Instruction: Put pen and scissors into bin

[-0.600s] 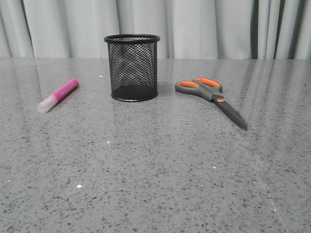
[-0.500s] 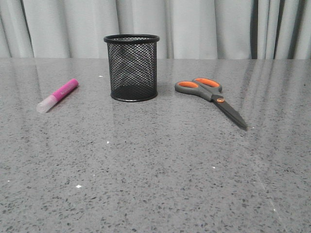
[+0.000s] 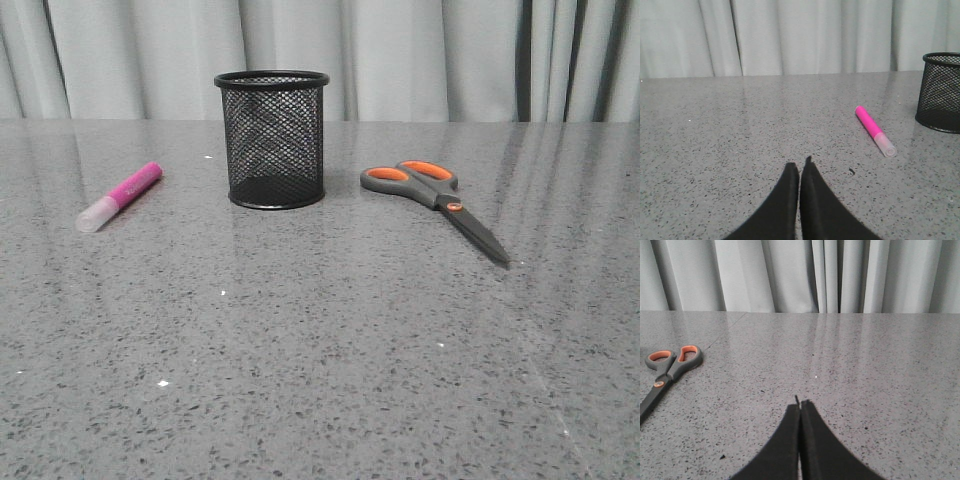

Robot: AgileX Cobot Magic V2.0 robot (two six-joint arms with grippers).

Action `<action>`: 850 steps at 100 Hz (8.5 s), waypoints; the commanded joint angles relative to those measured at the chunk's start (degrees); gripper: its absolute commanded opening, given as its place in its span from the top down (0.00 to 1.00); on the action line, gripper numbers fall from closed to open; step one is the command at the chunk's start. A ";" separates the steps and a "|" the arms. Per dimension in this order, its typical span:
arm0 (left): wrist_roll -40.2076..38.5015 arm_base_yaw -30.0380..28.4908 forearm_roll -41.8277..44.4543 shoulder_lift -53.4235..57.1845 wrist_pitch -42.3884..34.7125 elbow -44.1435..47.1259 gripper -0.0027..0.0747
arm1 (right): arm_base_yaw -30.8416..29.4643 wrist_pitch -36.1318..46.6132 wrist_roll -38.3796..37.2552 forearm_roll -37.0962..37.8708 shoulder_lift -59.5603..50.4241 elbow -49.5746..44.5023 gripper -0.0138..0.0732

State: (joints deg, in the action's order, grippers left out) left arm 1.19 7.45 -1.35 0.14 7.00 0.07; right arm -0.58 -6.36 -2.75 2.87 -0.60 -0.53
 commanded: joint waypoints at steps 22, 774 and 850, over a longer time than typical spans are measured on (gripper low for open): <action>-0.44 -0.09 -0.12 1.54 -4.15 1.35 0.99 | -0.38 4.94 0.31 0.44 -0.96 -1.02 0.93; 13.62 10.79 -6.18 -83.66 33.28 -75.92 0.99 | -0.28 -42.63 18.41 -37.09 50.82 55.66 0.40; 54.84 19.67 -55.71 -79.86 4.74 -71.14 0.99 | -0.28 -43.52 18.41 -37.09 50.82 55.66 0.40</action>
State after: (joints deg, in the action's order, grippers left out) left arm 52.77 24.73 -52.89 -80.46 17.72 -69.75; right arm -0.58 -52.14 15.21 -32.27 49.99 53.26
